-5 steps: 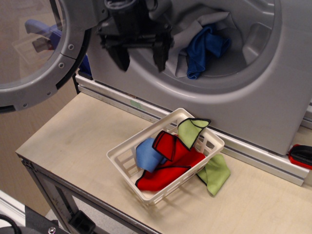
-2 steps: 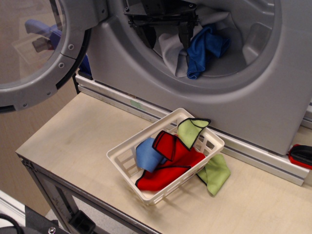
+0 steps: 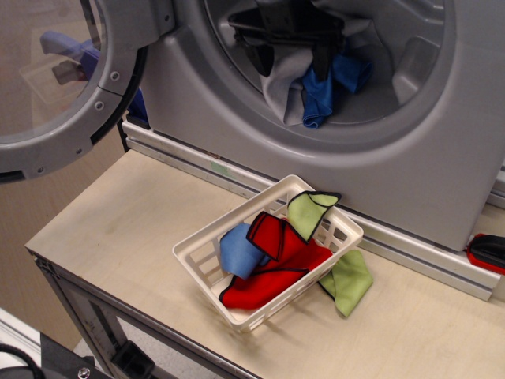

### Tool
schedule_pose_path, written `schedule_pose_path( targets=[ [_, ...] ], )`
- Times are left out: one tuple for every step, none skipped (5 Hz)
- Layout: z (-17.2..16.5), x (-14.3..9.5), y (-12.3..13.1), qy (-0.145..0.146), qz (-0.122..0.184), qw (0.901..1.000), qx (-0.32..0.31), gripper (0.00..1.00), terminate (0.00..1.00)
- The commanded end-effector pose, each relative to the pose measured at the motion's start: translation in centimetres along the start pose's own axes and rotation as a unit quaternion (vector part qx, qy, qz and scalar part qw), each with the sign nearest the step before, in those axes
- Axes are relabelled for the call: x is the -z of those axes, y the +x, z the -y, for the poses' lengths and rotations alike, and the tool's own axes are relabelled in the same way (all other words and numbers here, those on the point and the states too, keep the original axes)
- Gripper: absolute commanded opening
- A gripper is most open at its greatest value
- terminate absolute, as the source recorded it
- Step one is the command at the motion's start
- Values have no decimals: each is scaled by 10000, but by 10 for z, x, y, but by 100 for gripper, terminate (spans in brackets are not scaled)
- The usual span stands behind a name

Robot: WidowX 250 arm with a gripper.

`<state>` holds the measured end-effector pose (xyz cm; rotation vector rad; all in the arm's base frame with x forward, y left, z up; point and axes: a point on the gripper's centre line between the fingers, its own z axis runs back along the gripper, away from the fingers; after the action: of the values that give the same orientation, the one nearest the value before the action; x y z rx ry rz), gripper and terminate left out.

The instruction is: Take clothes out of laundry machine

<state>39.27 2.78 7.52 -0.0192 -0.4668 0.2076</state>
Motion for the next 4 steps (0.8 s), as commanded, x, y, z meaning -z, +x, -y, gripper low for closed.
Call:
schedule_pose_path(
  targets=[
    [12,20,-2,234,251,9991,256,100,0],
    [17,29,-4,126,2,9996,248,100,0],
    [13,36,1,209,-165,9996,65,100,0],
    [6,34,1,102,-343,9992,-158,100,0]
  ],
)
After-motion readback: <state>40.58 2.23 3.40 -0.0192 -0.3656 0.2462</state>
